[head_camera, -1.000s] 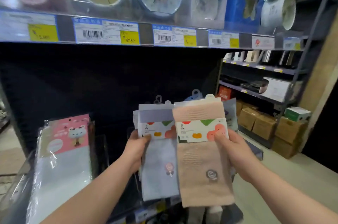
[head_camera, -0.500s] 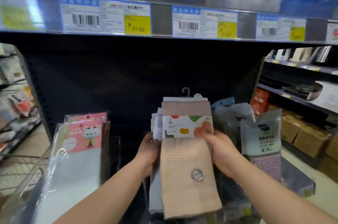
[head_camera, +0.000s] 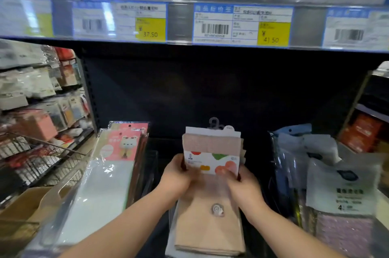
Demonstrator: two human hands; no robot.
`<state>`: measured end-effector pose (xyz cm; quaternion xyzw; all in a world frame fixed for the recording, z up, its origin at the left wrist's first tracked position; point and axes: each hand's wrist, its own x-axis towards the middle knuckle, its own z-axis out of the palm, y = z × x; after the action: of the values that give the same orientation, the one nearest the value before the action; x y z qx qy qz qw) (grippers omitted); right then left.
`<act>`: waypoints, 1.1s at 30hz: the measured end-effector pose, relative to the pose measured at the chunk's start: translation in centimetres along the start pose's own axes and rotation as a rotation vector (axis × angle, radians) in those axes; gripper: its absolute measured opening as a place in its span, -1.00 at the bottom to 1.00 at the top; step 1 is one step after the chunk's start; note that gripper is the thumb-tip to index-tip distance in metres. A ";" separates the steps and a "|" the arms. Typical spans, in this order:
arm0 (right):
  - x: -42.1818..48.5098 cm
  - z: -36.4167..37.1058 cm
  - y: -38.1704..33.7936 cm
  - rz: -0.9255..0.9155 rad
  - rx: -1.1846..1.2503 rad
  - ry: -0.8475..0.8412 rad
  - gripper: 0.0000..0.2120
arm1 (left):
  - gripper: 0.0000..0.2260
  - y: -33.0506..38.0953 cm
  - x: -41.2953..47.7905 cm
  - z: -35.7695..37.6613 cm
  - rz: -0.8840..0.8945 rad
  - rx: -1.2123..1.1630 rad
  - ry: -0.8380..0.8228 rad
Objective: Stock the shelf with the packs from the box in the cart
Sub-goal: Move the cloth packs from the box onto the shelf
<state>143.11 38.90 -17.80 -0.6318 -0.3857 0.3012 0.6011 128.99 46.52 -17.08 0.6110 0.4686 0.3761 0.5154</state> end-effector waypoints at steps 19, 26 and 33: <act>1.4 -2.7 0.2 0.229 -0.135 -0.083 -0.66 | -0.70 0.6 0.8 0.8 -0.066 0.099 0.031; 2.1 -2.2 0.8 0.107 -0.323 -0.136 -0.82 | -0.74 0.4 0.4 0.6 -0.034 0.061 0.048; 4.2 -1.8 -1.2 0.003 -0.420 0.036 -0.68 | -0.75 1.1 1.0 0.6 0.017 0.000 0.128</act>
<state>146.67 41.50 -16.12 -0.7491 -0.4283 0.2039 0.4624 130.06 47.24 -16.19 0.5899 0.4954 0.4188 0.4809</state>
